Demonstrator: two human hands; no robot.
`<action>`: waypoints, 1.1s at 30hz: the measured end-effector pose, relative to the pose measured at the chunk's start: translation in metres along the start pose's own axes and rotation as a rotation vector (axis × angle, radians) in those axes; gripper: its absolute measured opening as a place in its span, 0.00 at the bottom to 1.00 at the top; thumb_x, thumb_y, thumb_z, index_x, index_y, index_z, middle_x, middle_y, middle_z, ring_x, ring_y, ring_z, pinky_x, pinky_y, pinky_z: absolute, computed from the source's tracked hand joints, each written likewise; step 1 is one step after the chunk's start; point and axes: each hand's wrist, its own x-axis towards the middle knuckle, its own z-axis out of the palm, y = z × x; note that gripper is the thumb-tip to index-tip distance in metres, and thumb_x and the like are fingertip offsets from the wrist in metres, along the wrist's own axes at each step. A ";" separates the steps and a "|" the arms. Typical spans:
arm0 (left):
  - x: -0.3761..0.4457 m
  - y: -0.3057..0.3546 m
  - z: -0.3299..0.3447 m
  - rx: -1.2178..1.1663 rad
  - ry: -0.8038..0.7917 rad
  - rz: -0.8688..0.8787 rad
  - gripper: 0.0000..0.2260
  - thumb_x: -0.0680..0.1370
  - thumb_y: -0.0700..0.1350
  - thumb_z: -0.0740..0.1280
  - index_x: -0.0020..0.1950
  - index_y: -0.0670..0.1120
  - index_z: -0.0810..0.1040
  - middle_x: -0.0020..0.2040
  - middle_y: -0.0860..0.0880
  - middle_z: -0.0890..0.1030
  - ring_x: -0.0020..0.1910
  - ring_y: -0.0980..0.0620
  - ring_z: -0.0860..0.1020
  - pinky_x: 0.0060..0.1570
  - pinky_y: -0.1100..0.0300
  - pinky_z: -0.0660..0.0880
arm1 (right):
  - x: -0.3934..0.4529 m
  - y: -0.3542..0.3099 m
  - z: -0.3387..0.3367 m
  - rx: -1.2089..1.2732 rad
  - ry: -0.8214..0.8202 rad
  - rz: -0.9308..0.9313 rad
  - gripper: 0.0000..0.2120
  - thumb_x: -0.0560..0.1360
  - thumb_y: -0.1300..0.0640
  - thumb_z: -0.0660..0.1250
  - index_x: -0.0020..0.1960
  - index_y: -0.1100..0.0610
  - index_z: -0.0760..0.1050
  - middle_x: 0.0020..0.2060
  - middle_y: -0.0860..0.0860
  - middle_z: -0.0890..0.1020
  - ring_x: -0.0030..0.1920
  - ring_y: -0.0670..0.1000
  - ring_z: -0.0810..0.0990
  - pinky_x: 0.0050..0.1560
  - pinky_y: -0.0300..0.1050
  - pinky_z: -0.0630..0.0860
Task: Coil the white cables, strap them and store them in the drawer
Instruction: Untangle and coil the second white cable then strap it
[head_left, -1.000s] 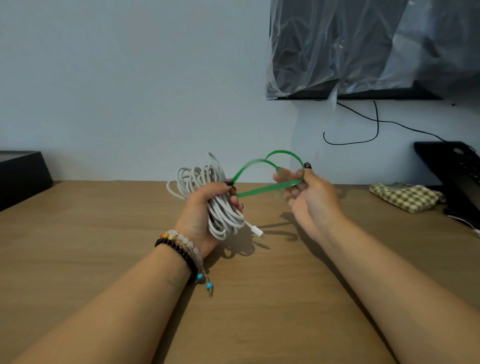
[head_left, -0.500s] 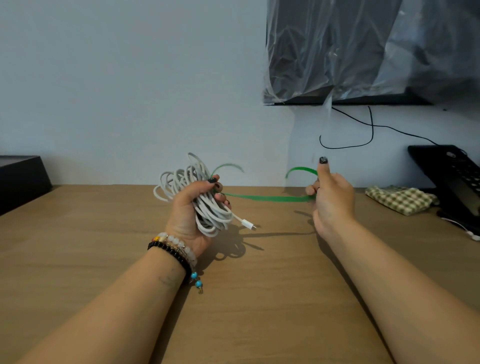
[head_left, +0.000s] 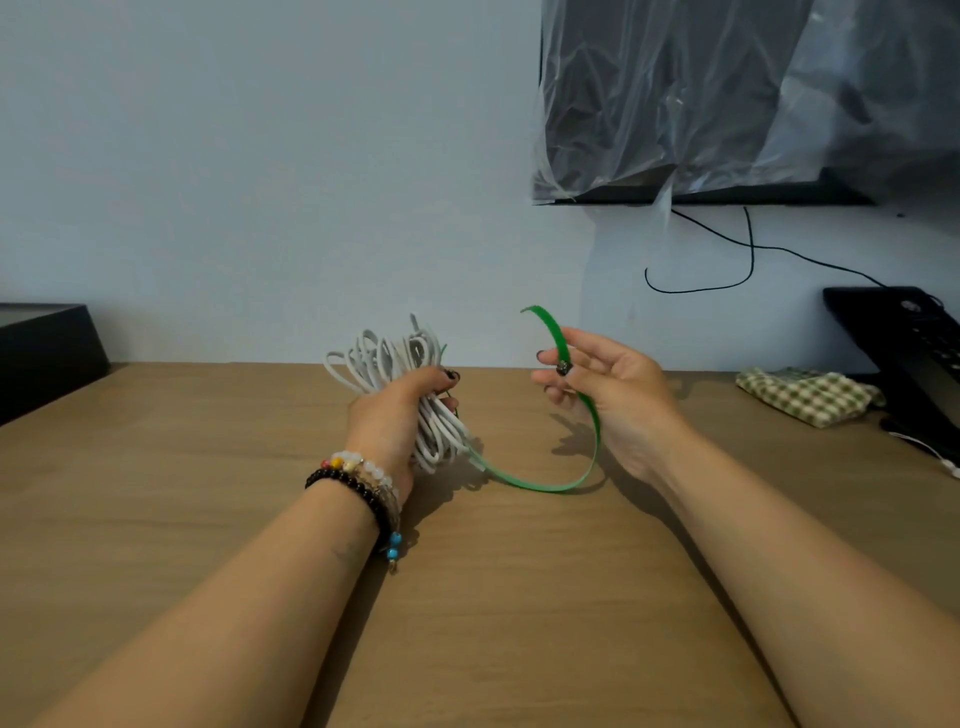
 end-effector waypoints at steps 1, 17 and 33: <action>-0.001 0.000 0.001 0.001 0.002 0.004 0.09 0.70 0.39 0.73 0.48 0.38 0.81 0.31 0.45 0.80 0.27 0.49 0.77 0.26 0.61 0.73 | -0.001 -0.001 0.001 -0.036 -0.015 0.012 0.18 0.77 0.75 0.57 0.60 0.60 0.76 0.44 0.54 0.83 0.41 0.49 0.84 0.39 0.38 0.80; -0.008 0.006 0.006 -0.168 -0.321 -0.028 0.06 0.74 0.40 0.69 0.38 0.45 0.75 0.30 0.51 0.74 0.25 0.56 0.73 0.28 0.62 0.72 | -0.017 -0.011 0.010 -0.256 -0.327 0.047 0.13 0.80 0.66 0.58 0.56 0.56 0.79 0.35 0.51 0.80 0.29 0.47 0.74 0.29 0.37 0.72; -0.017 0.001 0.008 -0.093 -0.609 -0.197 0.17 0.69 0.57 0.72 0.44 0.43 0.76 0.33 0.48 0.74 0.25 0.56 0.75 0.29 0.64 0.74 | -0.019 -0.018 -0.004 -0.177 -0.804 0.220 0.09 0.71 0.52 0.69 0.45 0.56 0.84 0.25 0.50 0.62 0.28 0.49 0.57 0.31 0.42 0.55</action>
